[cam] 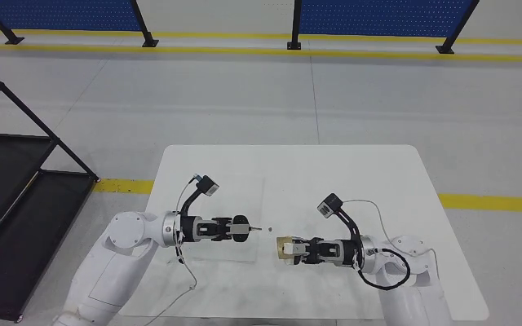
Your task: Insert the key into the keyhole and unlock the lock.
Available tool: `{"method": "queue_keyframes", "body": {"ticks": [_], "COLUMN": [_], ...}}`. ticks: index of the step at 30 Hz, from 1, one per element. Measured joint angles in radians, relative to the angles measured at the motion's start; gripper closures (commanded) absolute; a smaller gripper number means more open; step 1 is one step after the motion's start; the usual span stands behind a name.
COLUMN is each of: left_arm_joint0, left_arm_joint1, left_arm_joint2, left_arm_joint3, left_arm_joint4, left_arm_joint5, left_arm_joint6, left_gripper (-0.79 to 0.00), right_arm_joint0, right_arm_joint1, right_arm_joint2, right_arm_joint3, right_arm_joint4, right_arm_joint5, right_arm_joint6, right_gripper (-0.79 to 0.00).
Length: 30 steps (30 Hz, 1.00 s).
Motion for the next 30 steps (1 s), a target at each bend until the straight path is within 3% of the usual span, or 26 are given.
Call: {"method": "queue_keyframes", "body": {"ticks": [14, 24, 30], "left_arm_joint0": [0.018, 0.025, 0.035], "left_arm_joint1": [0.007, 0.011, 0.016], "left_arm_joint2": [0.002, 0.011, 0.016], "left_arm_joint3": [-0.004, -0.028, -0.044], "left_arm_joint4": [-0.016, 0.07, 0.101], "left_arm_joint5": [-0.047, -0.191, -0.227], "left_arm_joint6": [-0.014, -0.016, 0.018], "left_gripper": [0.0, 0.0, 0.0], "right_arm_joint0": [-0.011, -0.018, -0.019], "right_arm_joint1": [0.029, 0.051, 0.063], "right_arm_joint2": [-0.033, -0.052, -0.06], "right_arm_joint3": [-0.024, -0.032, -0.034], "right_arm_joint4": [-0.005, -0.027, -0.019], "right_arm_joint5": [-0.069, -0.101, -0.108], "right_arm_joint6": [-0.103, -0.162, -0.182], "right_gripper": [0.0, 0.0, 0.0]}}
